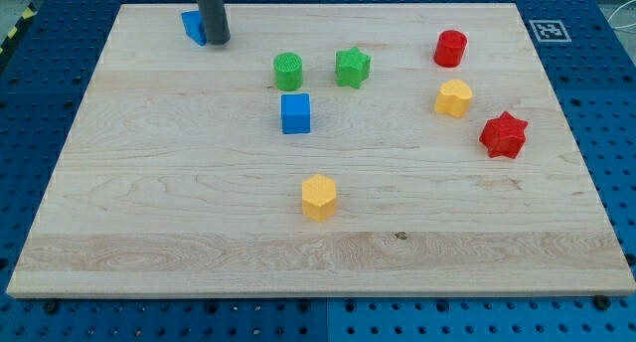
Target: Push the blue triangle slightly up
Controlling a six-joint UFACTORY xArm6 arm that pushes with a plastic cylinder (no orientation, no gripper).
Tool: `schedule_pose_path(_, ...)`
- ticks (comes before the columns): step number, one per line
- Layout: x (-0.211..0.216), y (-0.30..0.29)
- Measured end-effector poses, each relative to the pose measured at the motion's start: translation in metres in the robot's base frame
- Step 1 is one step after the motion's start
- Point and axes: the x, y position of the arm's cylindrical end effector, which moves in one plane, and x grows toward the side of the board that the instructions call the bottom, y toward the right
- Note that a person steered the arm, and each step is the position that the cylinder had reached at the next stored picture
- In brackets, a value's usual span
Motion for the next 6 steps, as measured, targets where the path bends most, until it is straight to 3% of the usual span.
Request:
schedule_pose_path(1,0.039,0.005)
schedule_pose_path(2,0.040,-0.008)
schedule_pose_path(6,-0.039,-0.038)
